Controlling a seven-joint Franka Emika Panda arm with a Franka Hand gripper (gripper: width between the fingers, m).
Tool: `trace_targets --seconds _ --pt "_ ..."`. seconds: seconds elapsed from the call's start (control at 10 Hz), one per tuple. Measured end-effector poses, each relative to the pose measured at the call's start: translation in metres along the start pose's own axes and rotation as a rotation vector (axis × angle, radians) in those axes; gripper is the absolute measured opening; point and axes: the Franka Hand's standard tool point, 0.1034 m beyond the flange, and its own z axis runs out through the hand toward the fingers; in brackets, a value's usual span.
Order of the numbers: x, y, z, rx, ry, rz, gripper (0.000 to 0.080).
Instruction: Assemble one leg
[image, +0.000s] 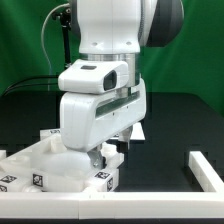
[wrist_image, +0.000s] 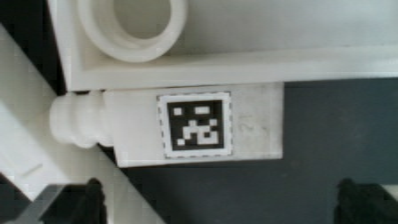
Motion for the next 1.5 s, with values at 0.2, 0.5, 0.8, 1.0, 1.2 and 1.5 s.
trace_targets --seconds 0.2,0.5,0.8,1.0,1.2,1.5 --pt "0.015 -0.019 0.001 0.051 -0.076 0.290 0.0649" --pt "0.016 -0.012 0.003 0.036 -0.037 0.256 0.0649" --pt "0.011 -0.016 0.007 0.052 -0.058 0.375 0.0649" --pt "0.009 -0.025 0.016 0.078 -0.077 0.489 0.0649" --pt "0.005 -0.026 0.023 0.095 -0.075 0.518 0.0649" --pt "0.008 -0.022 0.024 0.080 -0.050 0.499 0.0648"
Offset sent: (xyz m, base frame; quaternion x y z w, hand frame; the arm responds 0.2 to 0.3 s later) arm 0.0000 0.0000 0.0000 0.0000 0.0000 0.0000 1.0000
